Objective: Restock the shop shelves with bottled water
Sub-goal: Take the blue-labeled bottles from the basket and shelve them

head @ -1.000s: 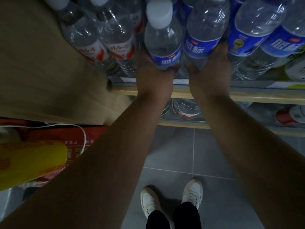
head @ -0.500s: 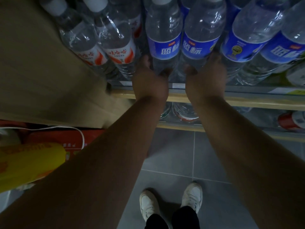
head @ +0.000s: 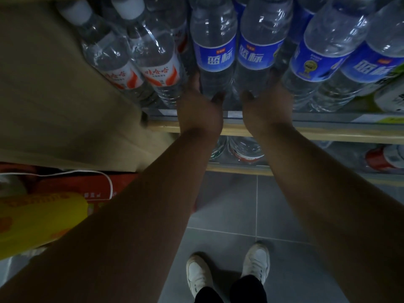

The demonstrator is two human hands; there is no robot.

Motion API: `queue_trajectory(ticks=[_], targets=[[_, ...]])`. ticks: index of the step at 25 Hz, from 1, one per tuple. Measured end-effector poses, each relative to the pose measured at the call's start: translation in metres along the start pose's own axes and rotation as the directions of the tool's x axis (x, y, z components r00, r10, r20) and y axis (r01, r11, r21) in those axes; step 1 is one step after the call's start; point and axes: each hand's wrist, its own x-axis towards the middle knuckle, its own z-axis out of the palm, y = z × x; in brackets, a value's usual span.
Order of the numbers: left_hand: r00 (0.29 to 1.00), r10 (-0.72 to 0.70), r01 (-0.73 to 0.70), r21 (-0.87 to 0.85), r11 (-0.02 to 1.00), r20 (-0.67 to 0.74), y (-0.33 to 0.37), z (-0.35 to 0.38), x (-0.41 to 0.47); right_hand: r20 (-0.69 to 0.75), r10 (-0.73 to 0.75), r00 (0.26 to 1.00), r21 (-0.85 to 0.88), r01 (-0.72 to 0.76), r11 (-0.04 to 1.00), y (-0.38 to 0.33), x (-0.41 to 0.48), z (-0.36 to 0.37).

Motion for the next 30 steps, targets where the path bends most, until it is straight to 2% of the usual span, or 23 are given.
queue_trajectory(ticks=[3, 5, 7, 9, 11, 15, 19, 23, 27, 30], targets=[[0.995, 0.071, -0.088, 0.283, 0.955, 0.068, 0.003, -0.017, -0.031, 0.051, -0.065, 0.997, -0.061, 0.068, 0.996, 0.013, -0.025, -0.009], [0.968, 0.203, -0.249, 0.449, 0.858, 0.148, 0.008, -0.035, -0.053, 0.085, -0.134, 0.987, -0.268, 0.153, 0.951, 0.022, -0.051, -0.02], [0.91, 0.304, -0.412, 0.555, 0.722, 0.28, 0.011, -0.049, -0.071, 0.059, -0.222, 0.973, -0.525, 0.22, 0.823, 0.03, -0.087, -0.033], [0.88, 0.27, -0.471, 0.647, 0.599, 0.391, 0.01, -0.063, -0.087, 0.055, -0.206, 0.977, -0.643, 0.193, 0.741, 0.03, -0.123, -0.048], [0.856, 0.199, -0.503, 0.68, 0.534, 0.477, 0.016, -0.08, -0.112, 0.092, -0.092, 0.992, -0.674, 0.13, 0.727, 0.022, -0.162, -0.072], [0.772, 0.142, -0.585, 0.603, 0.542, 0.62, 0.065, -0.119, -0.178, 0.042, 0.101, 0.994, -0.659, -0.048, 0.75, -0.004, -0.243, -0.139], [0.623, 0.144, -0.713, 0.484, 0.507, 0.769, 0.139, -0.162, -0.244, -0.035, 0.231, 0.972, -0.619, -0.202, 0.759, -0.04, -0.334, -0.207], [0.448, 0.214, -0.838, 0.324, 0.44, 0.868, 0.205, -0.186, -0.306, -0.174, 0.256, 0.951, -0.58, -0.309, 0.754, -0.063, -0.419, -0.268], [0.264, 0.286, -0.918, 0.15, 0.366, 0.921, 0.263, -0.179, -0.37, -0.271, 0.238, 0.933, -0.56, -0.354, 0.75, -0.078, -0.493, -0.332], [0.164, 0.334, -0.942, 0.047, 0.332, 0.928, 0.288, -0.169, -0.428, -0.356, 0.276, 0.893, -0.499, -0.431, 0.752, -0.075, -0.554, -0.372]])
